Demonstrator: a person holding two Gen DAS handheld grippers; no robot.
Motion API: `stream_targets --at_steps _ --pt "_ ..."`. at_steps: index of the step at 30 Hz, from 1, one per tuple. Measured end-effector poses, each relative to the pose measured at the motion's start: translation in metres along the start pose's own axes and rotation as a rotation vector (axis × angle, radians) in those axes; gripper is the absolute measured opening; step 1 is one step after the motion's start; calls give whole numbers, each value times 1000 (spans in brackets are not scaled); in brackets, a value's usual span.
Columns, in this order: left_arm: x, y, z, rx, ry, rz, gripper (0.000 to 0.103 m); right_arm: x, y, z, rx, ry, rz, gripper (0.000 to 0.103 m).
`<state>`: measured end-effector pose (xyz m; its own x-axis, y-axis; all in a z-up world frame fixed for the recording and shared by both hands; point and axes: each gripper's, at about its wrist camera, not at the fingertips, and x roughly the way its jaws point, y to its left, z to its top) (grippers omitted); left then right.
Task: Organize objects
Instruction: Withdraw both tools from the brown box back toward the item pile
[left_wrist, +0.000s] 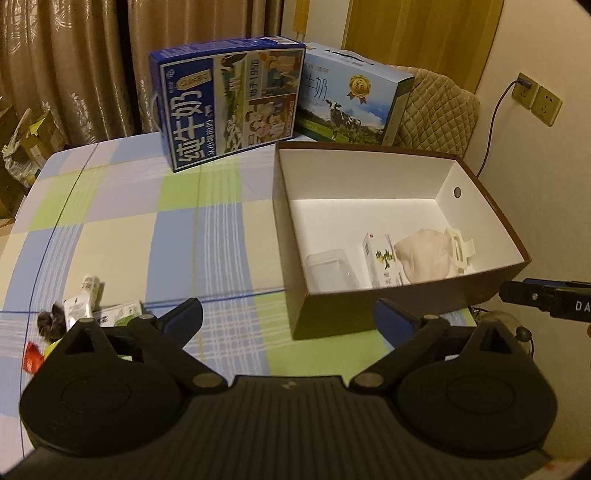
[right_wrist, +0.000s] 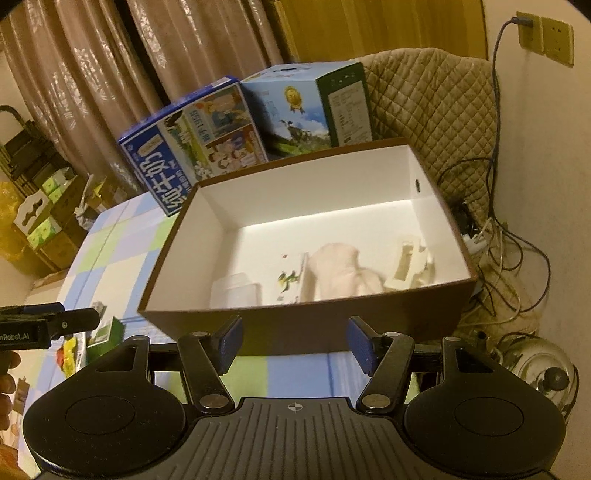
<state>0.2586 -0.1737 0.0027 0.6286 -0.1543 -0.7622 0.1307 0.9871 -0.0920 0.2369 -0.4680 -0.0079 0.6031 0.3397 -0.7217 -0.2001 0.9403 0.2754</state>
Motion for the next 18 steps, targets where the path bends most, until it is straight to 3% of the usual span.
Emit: stream_targets --at_steps 18 --pt "-41 72 -45 -66 10 13 98 4 78 -35 -35 45 26 59"
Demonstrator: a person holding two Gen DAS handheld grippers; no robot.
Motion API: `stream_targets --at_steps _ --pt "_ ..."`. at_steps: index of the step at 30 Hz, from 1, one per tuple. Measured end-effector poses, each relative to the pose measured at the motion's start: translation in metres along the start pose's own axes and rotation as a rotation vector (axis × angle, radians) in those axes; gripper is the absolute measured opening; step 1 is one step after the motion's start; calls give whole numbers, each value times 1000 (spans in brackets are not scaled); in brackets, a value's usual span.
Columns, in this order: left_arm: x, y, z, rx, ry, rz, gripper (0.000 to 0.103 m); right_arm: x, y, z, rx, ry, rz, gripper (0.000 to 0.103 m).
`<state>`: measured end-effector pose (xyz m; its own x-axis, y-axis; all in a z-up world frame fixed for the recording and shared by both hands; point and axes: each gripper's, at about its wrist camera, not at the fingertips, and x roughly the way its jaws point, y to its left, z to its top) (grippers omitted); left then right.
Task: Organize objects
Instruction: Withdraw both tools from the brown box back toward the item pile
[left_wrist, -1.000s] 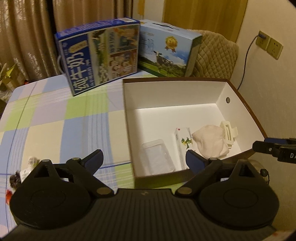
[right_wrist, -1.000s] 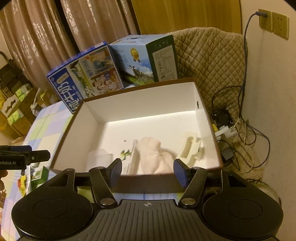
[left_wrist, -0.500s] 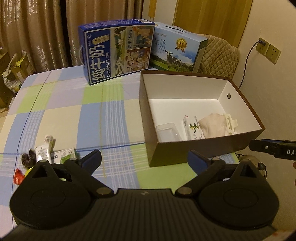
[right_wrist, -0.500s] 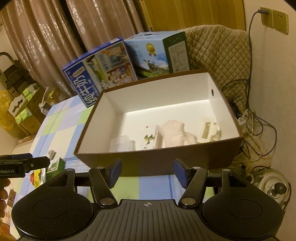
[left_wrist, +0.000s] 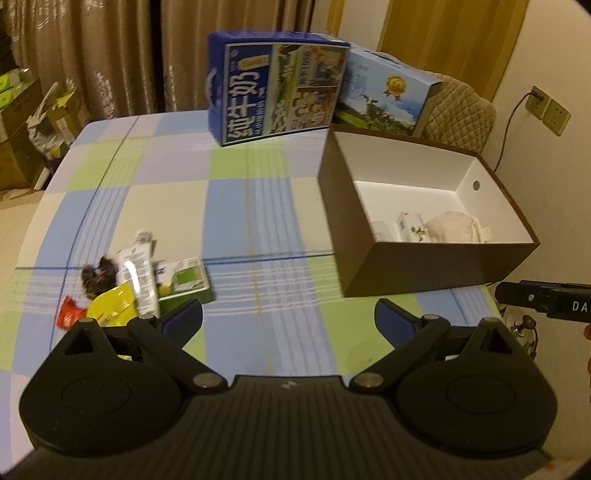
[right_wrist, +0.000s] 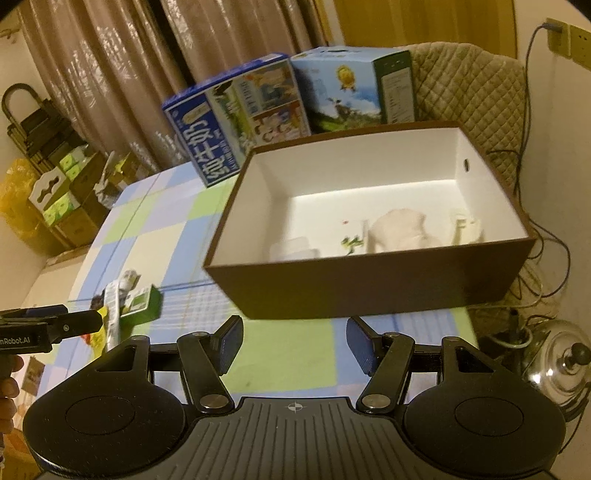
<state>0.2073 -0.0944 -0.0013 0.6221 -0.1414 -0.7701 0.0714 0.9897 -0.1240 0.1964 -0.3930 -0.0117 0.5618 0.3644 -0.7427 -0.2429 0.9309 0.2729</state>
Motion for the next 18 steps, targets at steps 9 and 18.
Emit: stream_targets --at_steps 9,18 --pt "-9 51 -19 -45 21 43 98 20 41 -11 -30 40 27 59" --pt "-21 100 -38 -98 43 101 98 43 83 -24 -74 88 63 59"
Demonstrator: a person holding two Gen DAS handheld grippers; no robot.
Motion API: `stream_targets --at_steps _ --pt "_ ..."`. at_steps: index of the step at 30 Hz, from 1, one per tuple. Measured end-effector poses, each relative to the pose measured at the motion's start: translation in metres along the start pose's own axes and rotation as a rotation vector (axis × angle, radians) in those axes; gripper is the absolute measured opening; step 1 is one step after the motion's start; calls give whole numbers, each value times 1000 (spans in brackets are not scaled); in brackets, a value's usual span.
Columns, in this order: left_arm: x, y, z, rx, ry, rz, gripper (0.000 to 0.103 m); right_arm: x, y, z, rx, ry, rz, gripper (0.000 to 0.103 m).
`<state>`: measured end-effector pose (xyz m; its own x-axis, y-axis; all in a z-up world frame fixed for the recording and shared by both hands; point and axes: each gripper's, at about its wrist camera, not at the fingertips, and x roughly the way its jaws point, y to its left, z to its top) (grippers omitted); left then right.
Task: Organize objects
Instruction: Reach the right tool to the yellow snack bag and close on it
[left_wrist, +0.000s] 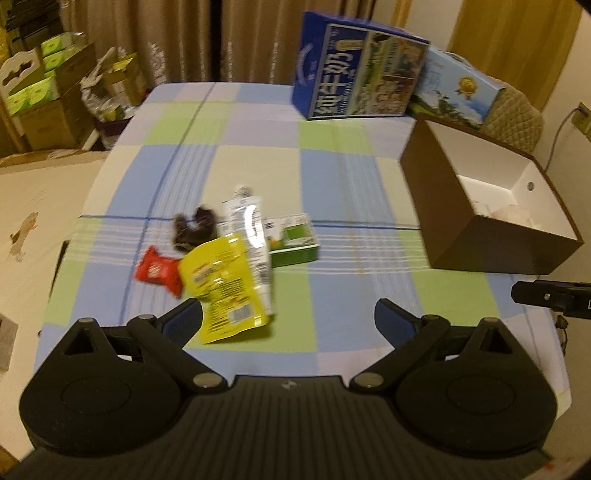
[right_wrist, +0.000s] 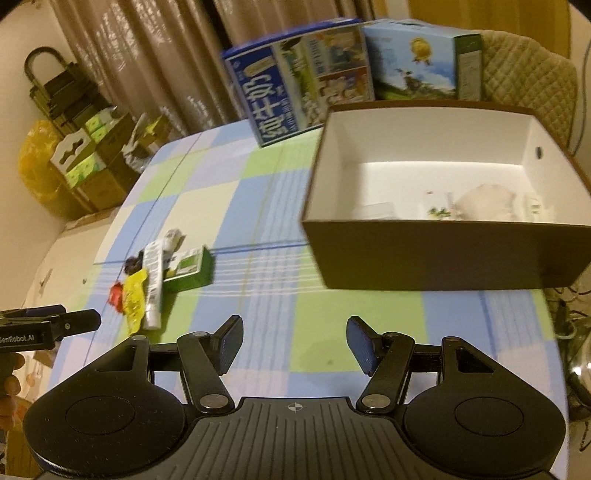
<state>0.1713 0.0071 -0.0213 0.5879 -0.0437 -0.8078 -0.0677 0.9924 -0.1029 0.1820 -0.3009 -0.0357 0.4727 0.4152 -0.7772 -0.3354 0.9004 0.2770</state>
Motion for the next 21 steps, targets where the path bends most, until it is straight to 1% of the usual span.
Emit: stream_targets --at_steps 6,14,18,21 --pt "-2 32 -10 -41 24 38 98 21 25 -4 -30 34 37 59" --pt "1 73 -21 -100 49 80 98 48 54 -12 -50 81 53 59" --pt "3 90 -23 -119 62 93 98 60 65 -15 -63 88 64 59" --pt "6 101 -25 -125 66 102 98 72 76 -16 -77 88 99 59"
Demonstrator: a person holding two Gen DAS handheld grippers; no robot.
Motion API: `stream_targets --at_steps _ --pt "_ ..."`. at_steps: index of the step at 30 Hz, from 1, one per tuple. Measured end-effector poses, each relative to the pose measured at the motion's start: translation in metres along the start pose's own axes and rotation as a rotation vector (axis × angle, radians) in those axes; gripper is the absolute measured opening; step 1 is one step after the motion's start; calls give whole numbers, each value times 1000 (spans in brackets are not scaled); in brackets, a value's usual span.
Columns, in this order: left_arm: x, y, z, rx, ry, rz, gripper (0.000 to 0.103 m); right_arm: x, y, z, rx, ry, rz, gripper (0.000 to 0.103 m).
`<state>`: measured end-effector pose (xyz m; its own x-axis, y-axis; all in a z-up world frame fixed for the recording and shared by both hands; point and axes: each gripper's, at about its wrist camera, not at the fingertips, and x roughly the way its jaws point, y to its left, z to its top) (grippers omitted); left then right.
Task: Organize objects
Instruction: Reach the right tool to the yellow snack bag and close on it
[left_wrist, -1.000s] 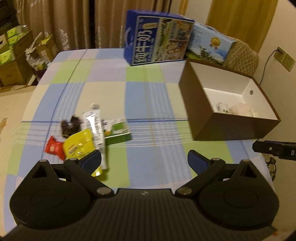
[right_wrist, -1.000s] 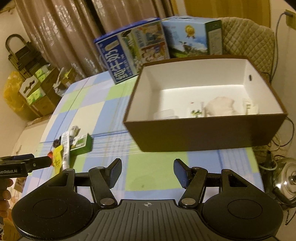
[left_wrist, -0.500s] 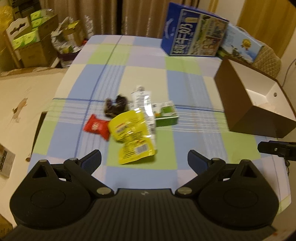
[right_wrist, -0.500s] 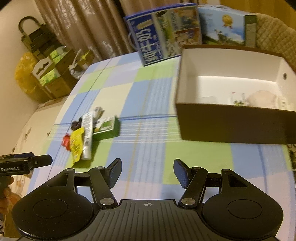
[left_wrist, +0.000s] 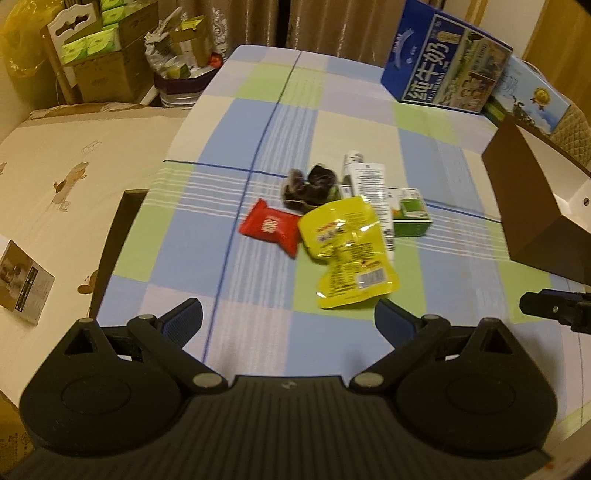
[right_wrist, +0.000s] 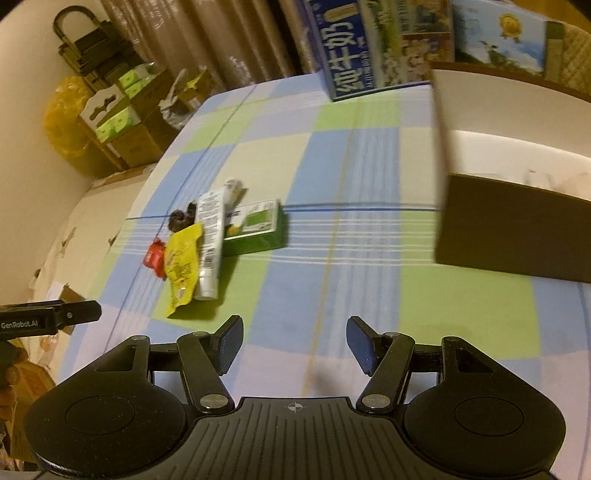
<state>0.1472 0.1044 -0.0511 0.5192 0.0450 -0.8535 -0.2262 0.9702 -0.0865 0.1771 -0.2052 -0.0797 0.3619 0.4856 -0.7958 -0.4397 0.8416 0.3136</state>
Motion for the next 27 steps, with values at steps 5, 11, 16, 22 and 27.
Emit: stream_targets --at_steps 5,11,16,22,27 --pt "6 19 -1 -17 11 7 98 24 22 2 -40 2 63 59" --pt "11 51 -4 -62 27 45 98 56 62 12 -142 -24 134 59" --pt "11 78 -6 -106 31 72 98 90 86 24 -214 -37 147 59" --pt "13 105 -11 -153 47 99 98 122 99 31 -263 -27 121 59" --pt "16 118 -12 -176 59 109 98 138 110 30 -316 -23 105 59"
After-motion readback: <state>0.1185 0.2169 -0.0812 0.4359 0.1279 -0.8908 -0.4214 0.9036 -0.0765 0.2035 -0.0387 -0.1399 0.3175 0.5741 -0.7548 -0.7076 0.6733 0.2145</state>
